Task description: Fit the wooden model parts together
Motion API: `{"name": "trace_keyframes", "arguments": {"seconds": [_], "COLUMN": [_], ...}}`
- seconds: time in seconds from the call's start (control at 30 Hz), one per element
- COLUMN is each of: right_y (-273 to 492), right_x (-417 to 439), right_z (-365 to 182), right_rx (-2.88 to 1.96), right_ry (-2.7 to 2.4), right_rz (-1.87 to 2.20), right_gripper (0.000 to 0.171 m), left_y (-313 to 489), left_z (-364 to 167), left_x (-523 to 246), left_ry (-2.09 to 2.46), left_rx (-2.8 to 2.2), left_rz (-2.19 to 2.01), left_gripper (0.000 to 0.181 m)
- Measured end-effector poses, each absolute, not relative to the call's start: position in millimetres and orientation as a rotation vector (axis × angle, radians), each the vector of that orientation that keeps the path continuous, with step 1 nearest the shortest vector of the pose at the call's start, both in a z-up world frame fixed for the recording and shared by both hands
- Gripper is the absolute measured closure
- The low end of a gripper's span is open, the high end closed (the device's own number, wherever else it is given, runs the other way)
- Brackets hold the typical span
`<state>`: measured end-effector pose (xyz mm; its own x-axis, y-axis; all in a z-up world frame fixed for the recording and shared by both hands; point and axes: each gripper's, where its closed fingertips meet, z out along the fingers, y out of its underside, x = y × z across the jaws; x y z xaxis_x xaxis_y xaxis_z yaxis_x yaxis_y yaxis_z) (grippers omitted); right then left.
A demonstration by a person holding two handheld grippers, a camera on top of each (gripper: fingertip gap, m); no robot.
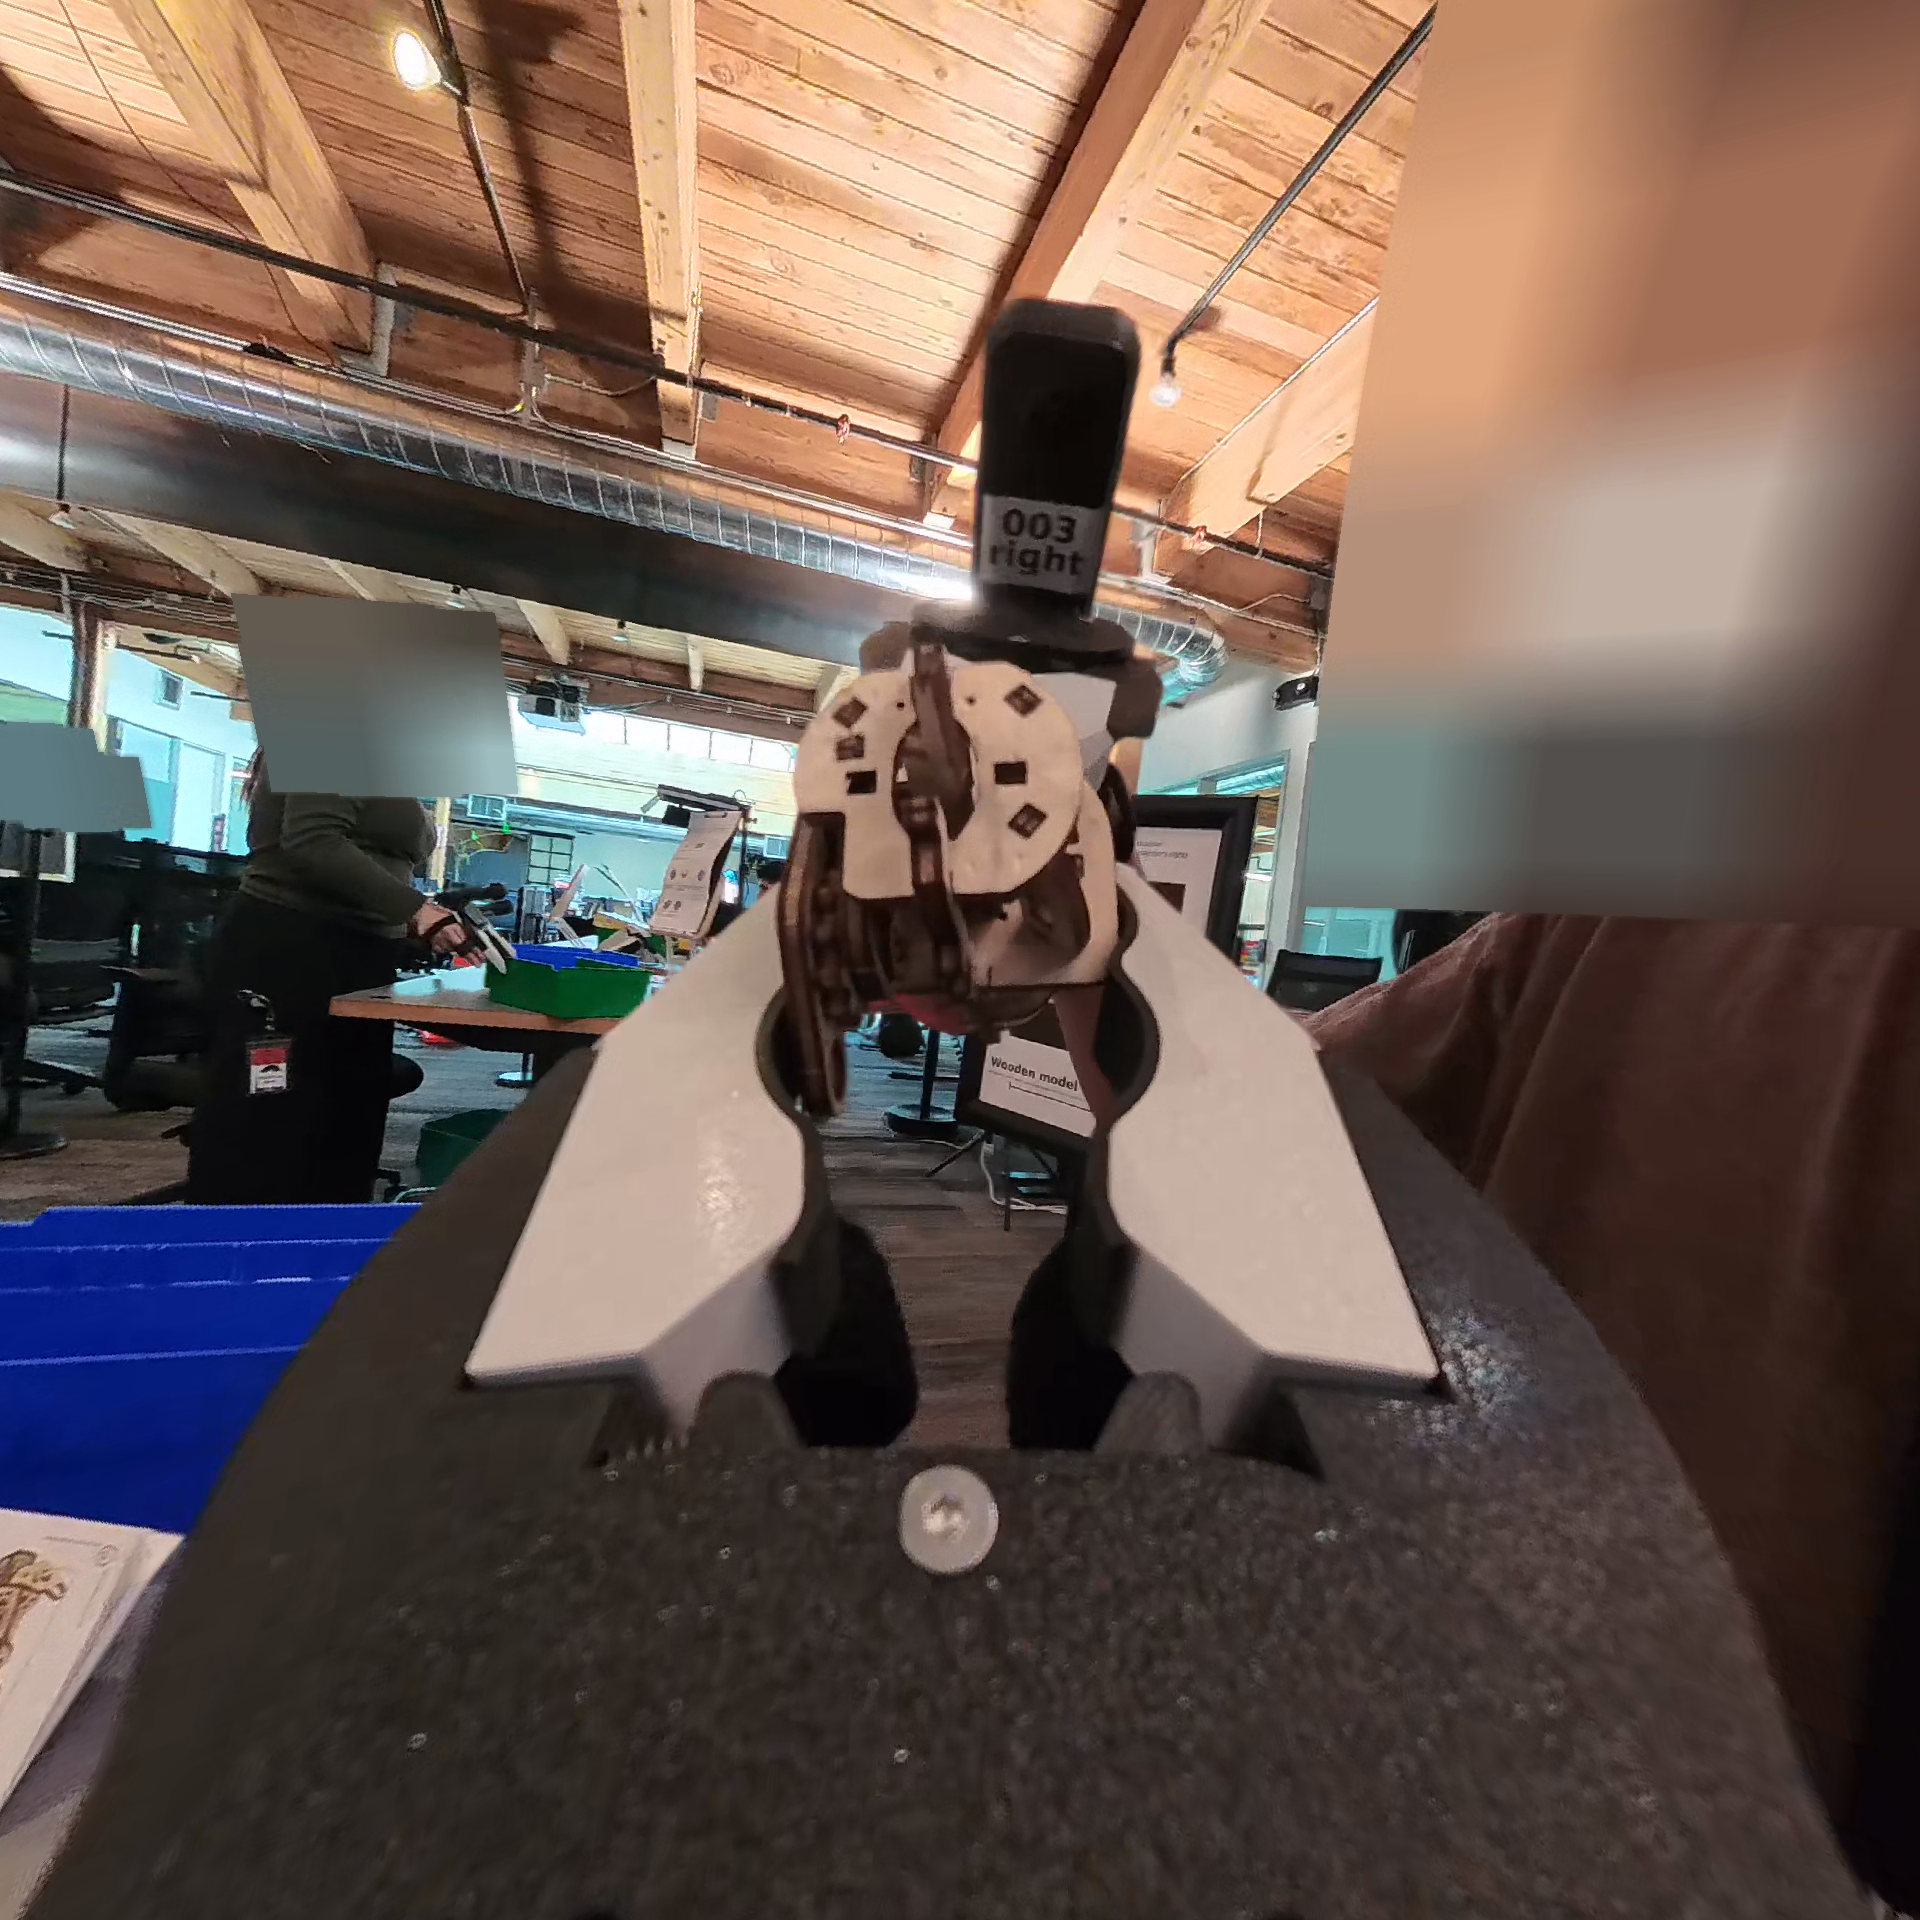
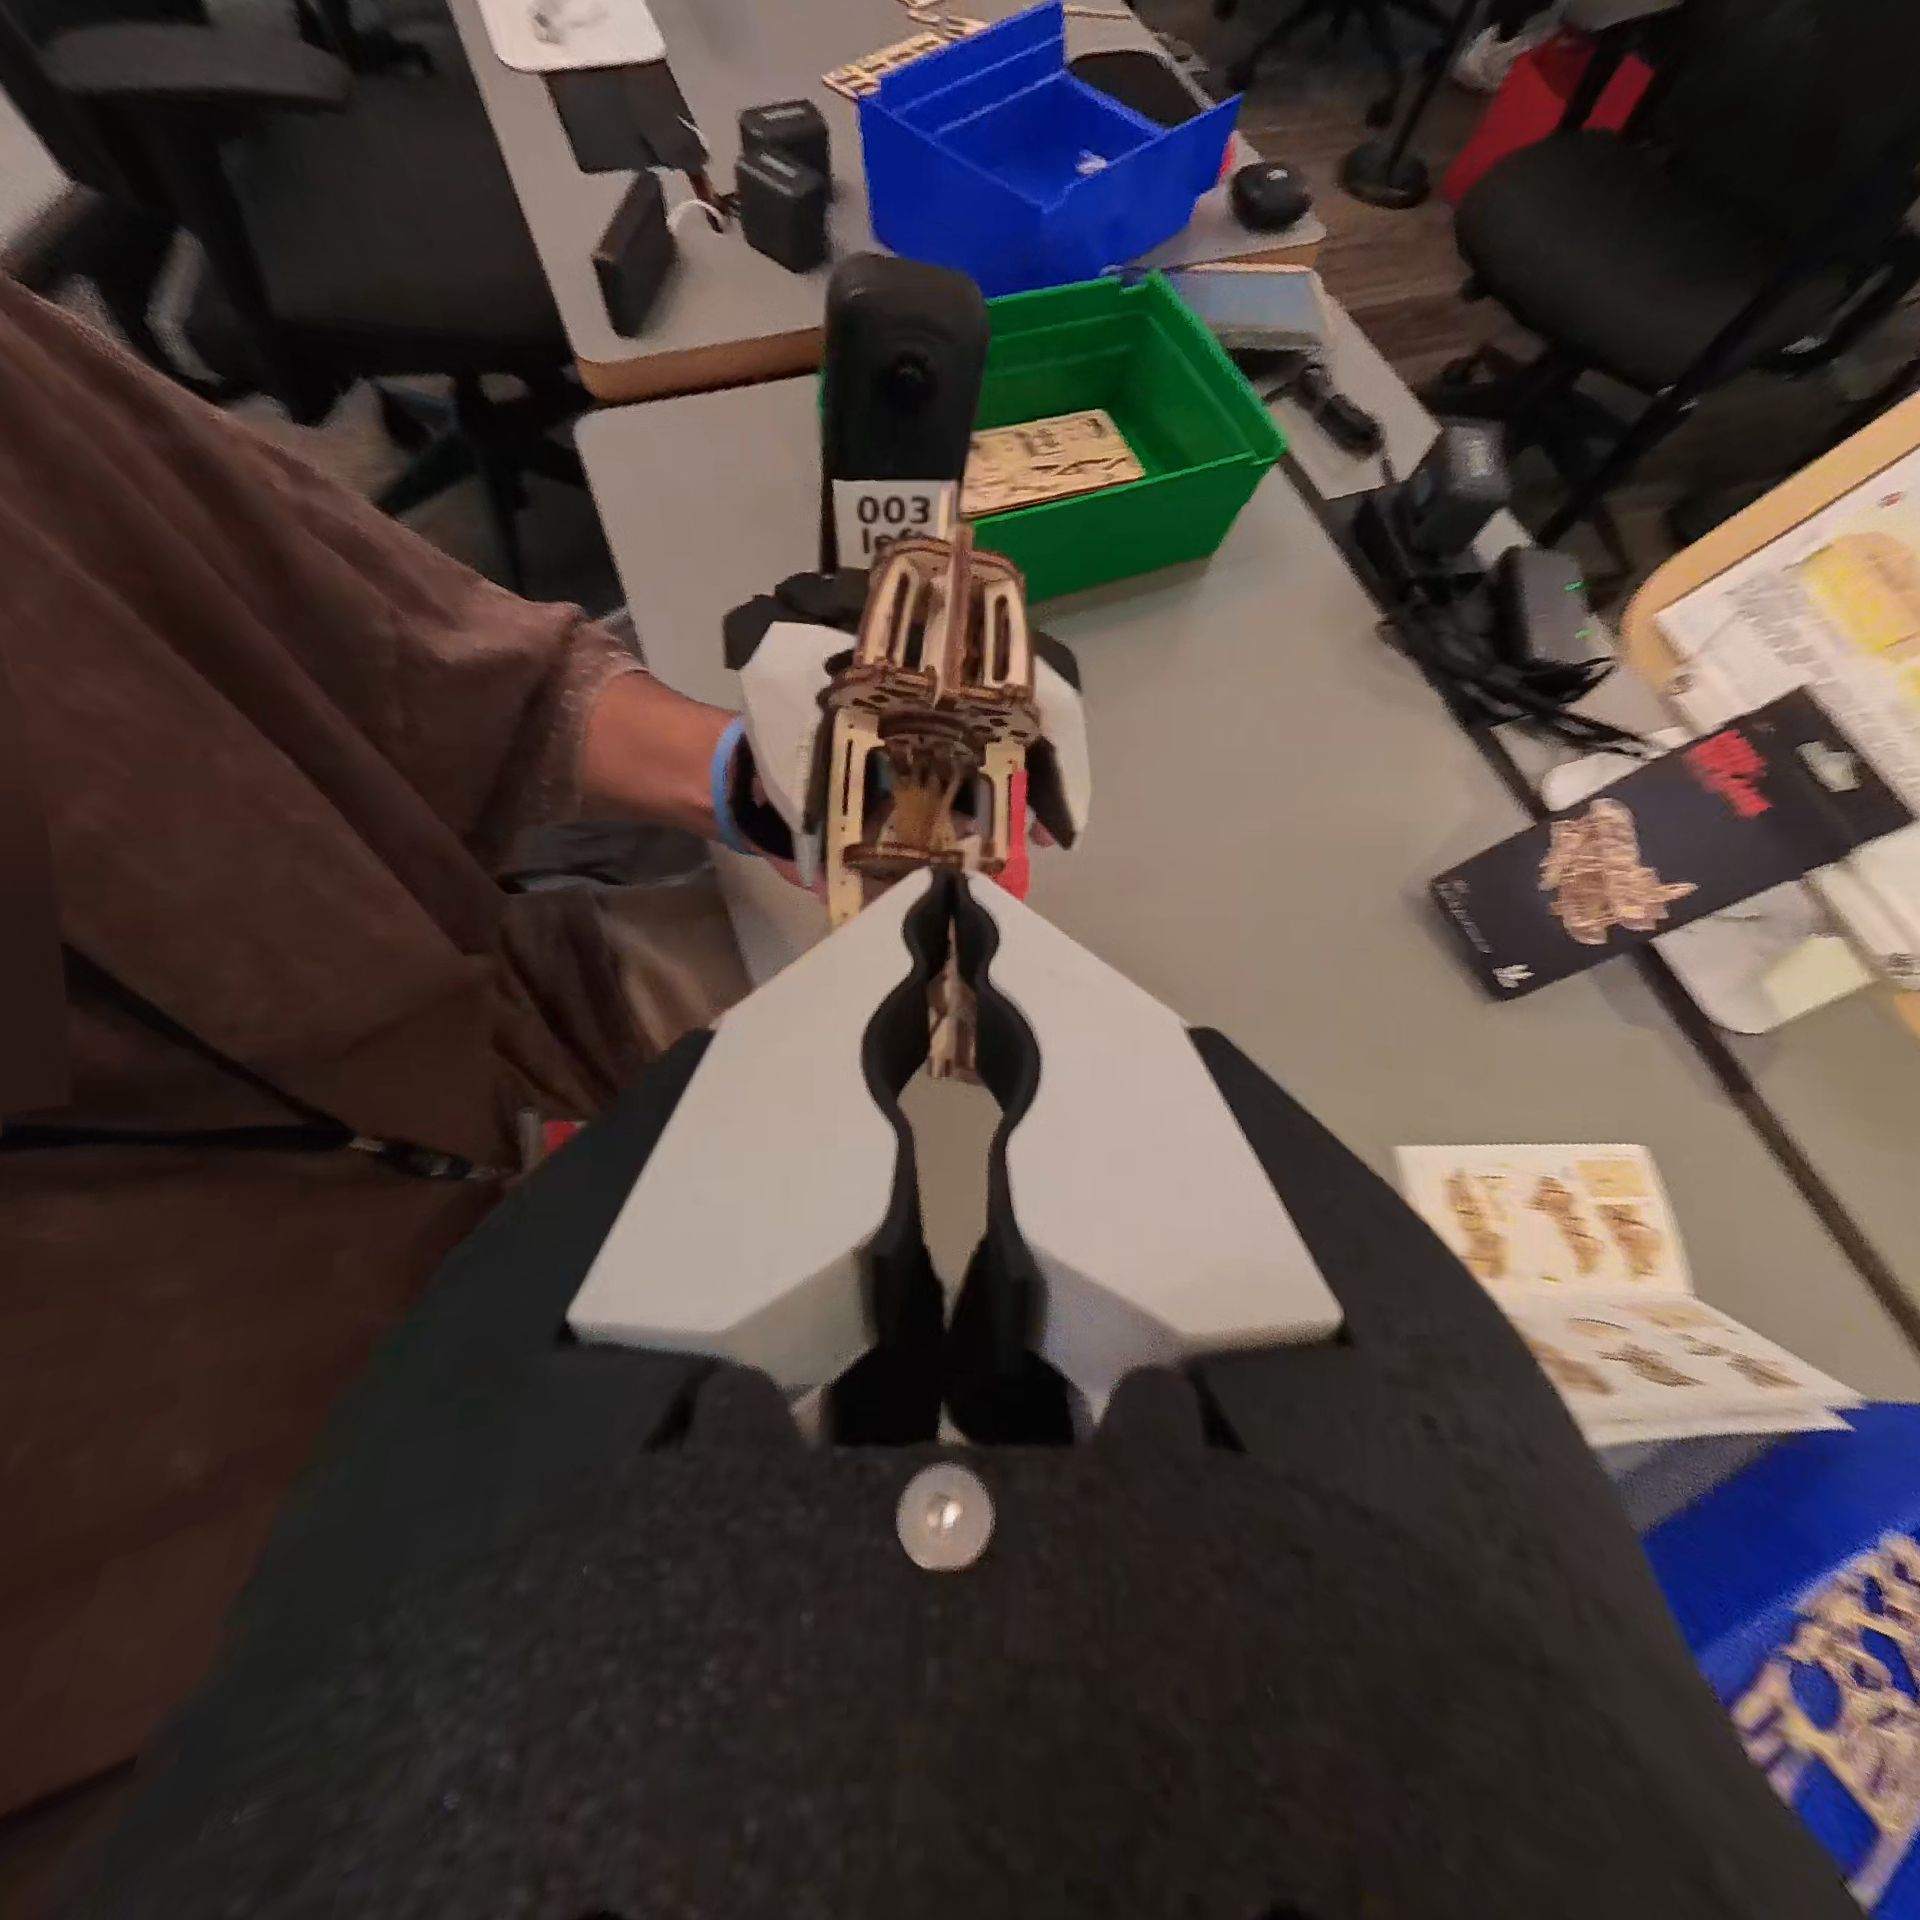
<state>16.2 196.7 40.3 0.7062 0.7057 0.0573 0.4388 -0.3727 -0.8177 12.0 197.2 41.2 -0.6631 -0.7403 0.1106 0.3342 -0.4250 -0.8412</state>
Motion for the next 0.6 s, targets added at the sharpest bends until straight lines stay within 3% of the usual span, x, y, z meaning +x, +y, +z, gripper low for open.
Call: {"name": "trace_keyframes", "arguments": {"seconds": [0.27,0.47,0.6], "right_y": [197.0,196.4,195.2], "right_x": [16.8,19.8,14.3], "right_z": [46.7,46.1,38.6], "right_rx": [-1.981,-2.007,-2.039], "right_ry": [-0.873,-0.863,-0.864], "right_rz": [0.384,0.515,0.604], "right_gripper": [0.170,0.152,0.157], "left_y": [198.0,194.9,192.0], "left_z": [42.6,44.6,45.5], "left_x": [9.0,6.8,5.4], "left_ry": [1.105,1.116,1.128], "left_rx": [-0.618,-0.602,-0.589], "left_rz": [-2.098,-2.080,-2.070], "left_gripper": [0.133,0.133,0.132]}}
